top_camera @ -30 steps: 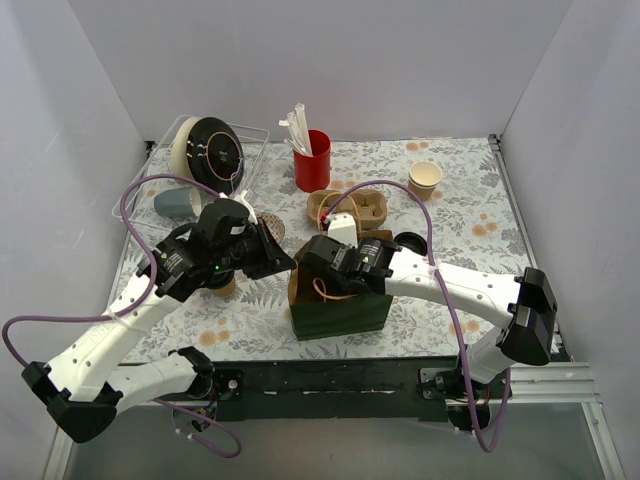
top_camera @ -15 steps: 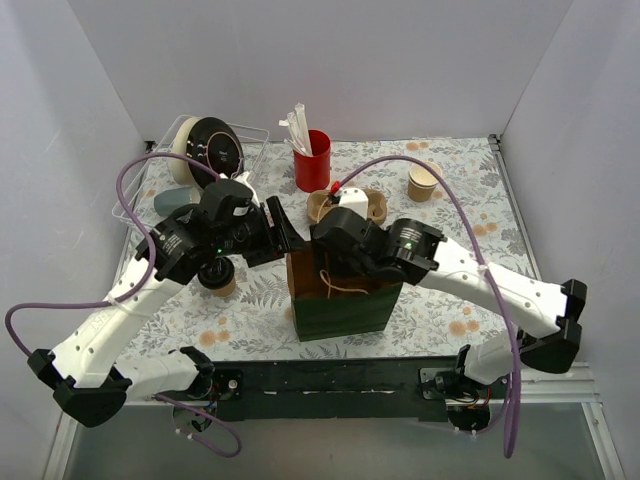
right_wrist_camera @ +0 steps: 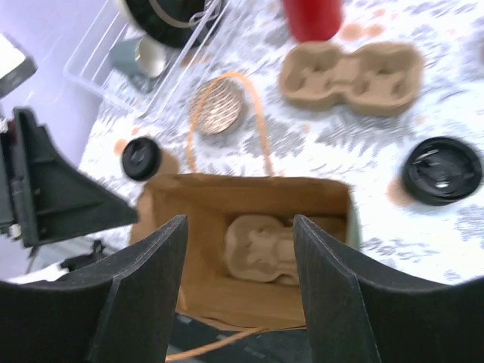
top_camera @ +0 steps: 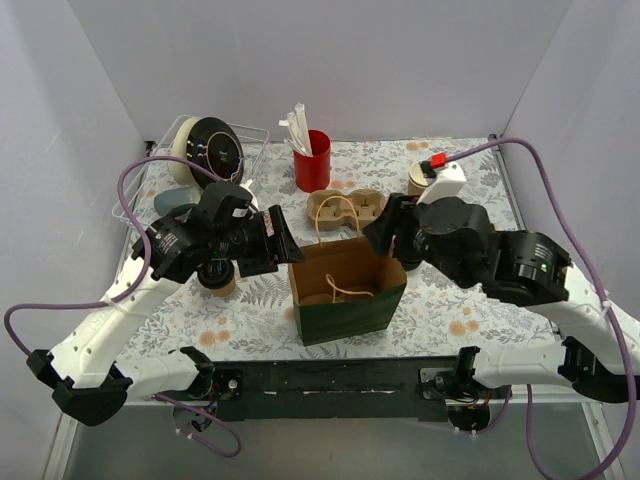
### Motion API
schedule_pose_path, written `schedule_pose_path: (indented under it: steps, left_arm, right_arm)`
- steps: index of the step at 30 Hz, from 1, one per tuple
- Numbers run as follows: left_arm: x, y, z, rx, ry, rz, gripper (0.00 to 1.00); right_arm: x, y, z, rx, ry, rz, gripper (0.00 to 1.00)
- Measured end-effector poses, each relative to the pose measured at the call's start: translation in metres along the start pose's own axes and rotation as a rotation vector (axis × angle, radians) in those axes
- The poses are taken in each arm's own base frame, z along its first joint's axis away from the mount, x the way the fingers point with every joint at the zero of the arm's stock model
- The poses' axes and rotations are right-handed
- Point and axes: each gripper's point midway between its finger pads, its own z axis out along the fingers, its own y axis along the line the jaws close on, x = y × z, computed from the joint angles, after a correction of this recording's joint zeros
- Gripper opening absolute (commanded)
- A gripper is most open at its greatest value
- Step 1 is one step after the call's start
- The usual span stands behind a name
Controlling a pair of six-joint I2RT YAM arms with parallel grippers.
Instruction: Pack the takeout coffee
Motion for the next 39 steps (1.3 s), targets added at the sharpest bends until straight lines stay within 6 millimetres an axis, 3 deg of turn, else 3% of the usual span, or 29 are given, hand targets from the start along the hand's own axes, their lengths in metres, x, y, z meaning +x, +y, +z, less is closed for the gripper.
schedule_pose_path:
  steps: [2, 5, 9, 13, 16, 21, 23, 27, 30, 35, 39]
  left_arm:
    - [0.005, 0.003, 0.000, -0.010, 0.022, -0.009, 0.68]
    - [0.010, 0.006, -0.001, -0.022, 0.045, -0.016, 0.60]
    - [0.020, 0.015, 0.006, -0.046, 0.085, -0.031, 0.52]
    - [0.029, 0.024, 0.015, -0.075, 0.129, -0.042, 0.38]
    - [0.029, 0.023, 0.020, -0.077, 0.142, -0.043, 0.22]
    - [0.026, 0.018, 0.028, -0.054, 0.146, -0.021, 0.00]
    - [0.025, 0.015, 0.031, -0.035, 0.143, -0.012, 0.00]
    - [0.020, 0.006, 0.034, 0.013, 0.126, 0.013, 0.00]
    - [0.010, -0.006, 0.030, 0.074, 0.073, 0.052, 0.00]
    - [-0.012, -0.033, -0.005, 0.248, -0.114, 0.157, 0.00]
    - [-0.010, -0.033, -0.028, 0.364, -0.234, 0.230, 0.00]
  right_arm:
    - [-0.011, -0.014, -0.006, 0.038, -0.054, -0.025, 0.66]
    - [-0.007, -0.039, -0.006, 0.129, -0.062, -0.082, 0.66]
    - [0.018, -0.067, 0.006, 0.233, 0.005, -0.149, 0.64]
    - [0.051, -0.087, 0.022, 0.292, 0.099, -0.192, 0.61]
    - [0.062, -0.097, 0.027, 0.314, 0.137, -0.198, 0.50]
    - [0.067, -0.110, 0.035, 0.346, 0.160, -0.198, 0.16]
    - [0.066, -0.112, 0.039, 0.344, 0.158, -0.201, 0.02]
    - [0.060, -0.106, 0.044, 0.311, 0.142, -0.212, 0.01]
    - [0.048, -0.091, 0.048, 0.228, 0.098, -0.227, 0.01]
    - [0.023, -0.063, 0.035, 0.006, -0.068, -0.260, 0.01]
    - [0.019, -0.050, 0.028, -0.136, -0.176, -0.306, 0.01]
